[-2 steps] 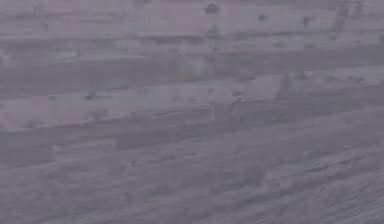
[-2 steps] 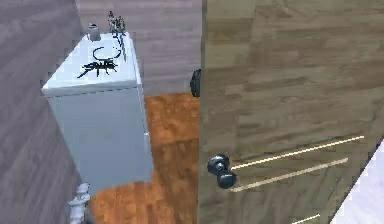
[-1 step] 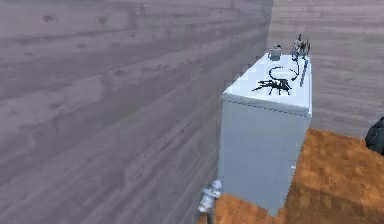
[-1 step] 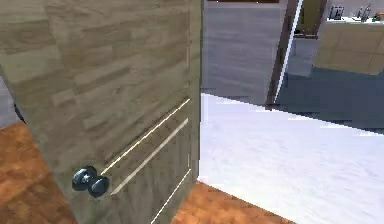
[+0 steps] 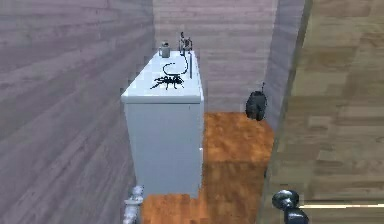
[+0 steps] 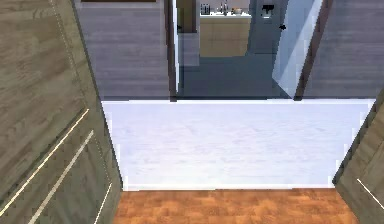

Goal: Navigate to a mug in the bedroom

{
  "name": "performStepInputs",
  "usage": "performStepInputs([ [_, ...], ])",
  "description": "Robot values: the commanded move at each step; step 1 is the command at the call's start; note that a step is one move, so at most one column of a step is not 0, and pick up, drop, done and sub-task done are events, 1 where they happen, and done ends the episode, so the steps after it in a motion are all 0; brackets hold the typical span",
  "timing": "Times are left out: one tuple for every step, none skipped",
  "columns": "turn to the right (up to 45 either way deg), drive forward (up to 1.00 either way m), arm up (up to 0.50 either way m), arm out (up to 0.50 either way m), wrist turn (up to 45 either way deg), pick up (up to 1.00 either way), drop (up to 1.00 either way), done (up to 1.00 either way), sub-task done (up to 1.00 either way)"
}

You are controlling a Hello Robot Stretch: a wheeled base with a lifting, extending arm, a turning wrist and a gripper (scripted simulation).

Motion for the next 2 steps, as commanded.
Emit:
performStepInputs([
  [0.0, 0.30, 0.00, 0.00, 0.0, 0.00, 0.00, 0.00, 0.00],
  [0.0, 0.40, 0.00, 0.00, 0.0, 0.00, 0.00, 0.00, 0.00],
])
